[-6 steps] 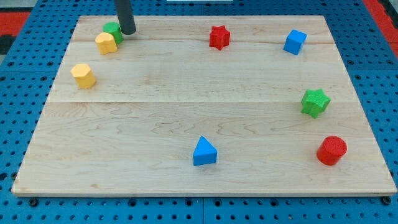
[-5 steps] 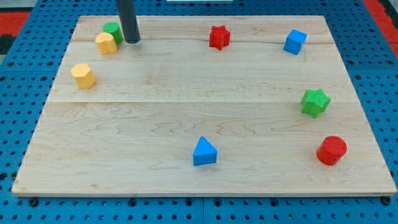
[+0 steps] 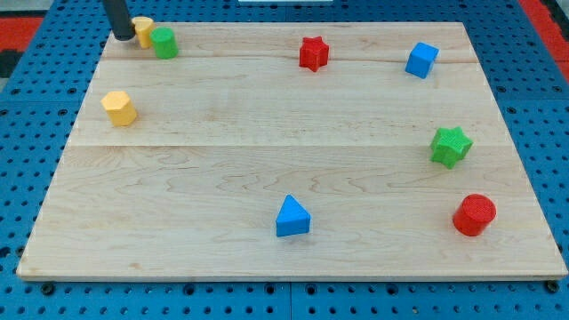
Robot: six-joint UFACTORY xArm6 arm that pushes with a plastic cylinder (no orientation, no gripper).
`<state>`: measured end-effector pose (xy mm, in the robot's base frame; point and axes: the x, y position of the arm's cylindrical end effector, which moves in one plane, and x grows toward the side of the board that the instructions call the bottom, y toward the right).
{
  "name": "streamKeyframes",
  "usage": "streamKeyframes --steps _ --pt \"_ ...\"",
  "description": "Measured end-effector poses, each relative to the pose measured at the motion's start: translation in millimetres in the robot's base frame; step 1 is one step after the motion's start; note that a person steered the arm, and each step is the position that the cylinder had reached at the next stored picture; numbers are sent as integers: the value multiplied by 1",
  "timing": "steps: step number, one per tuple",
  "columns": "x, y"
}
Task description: Push the yellow heart top of the green circle
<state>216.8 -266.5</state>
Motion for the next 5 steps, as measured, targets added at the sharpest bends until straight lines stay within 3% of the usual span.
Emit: streamKeyframes --steps 1,3,5 --pt "-2 -37" --pt "-26 -18" --pt "-26 108"
